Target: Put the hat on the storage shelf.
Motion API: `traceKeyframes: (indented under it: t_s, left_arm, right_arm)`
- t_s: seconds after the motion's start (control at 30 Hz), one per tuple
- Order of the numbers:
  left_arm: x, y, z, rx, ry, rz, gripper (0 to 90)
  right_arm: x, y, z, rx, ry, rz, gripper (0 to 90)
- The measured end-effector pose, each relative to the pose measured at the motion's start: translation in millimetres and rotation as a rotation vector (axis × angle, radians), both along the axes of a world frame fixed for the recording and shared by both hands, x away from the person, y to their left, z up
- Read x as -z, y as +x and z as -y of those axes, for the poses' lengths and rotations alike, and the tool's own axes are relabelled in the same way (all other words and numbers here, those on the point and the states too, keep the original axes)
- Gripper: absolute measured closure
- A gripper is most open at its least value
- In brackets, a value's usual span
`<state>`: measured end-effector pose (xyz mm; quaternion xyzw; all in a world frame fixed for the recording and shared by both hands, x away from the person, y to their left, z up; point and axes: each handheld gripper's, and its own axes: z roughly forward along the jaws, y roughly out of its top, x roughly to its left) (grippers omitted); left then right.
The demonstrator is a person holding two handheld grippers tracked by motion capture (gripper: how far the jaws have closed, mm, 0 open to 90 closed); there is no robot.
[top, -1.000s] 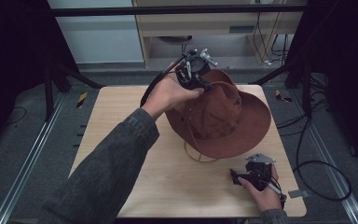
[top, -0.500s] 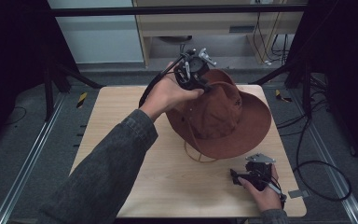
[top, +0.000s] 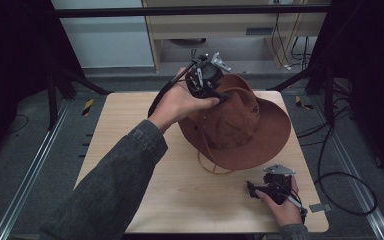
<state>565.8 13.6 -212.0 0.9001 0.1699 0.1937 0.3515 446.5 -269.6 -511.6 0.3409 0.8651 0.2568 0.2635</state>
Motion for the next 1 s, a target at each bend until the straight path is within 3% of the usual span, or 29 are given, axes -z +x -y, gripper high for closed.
traceKeyframes:
  t_s: [0.4, 0.7, 1.0]
  left_arm:
    - [8.0, -9.6, -4.7, -0.002, -0.027, -0.002, 13.5]
    - [9.6, -22.3, -14.6, 0.018, -0.048, 0.003, 8.4]
    - [8.9, -37.6, -43.1, 0.005, -0.081, 0.022, 7.0]
  right_arm:
    - [0.0, -0.1, 0.0, 0.000, 0.000, -0.001, 0.5]
    - [0.0, -0.1, 0.0, 0.000, 0.000, -0.001, 0.5]
    - [0.0, 0.0, 0.0, 0.000, 0.000, 0.000, 0.5]
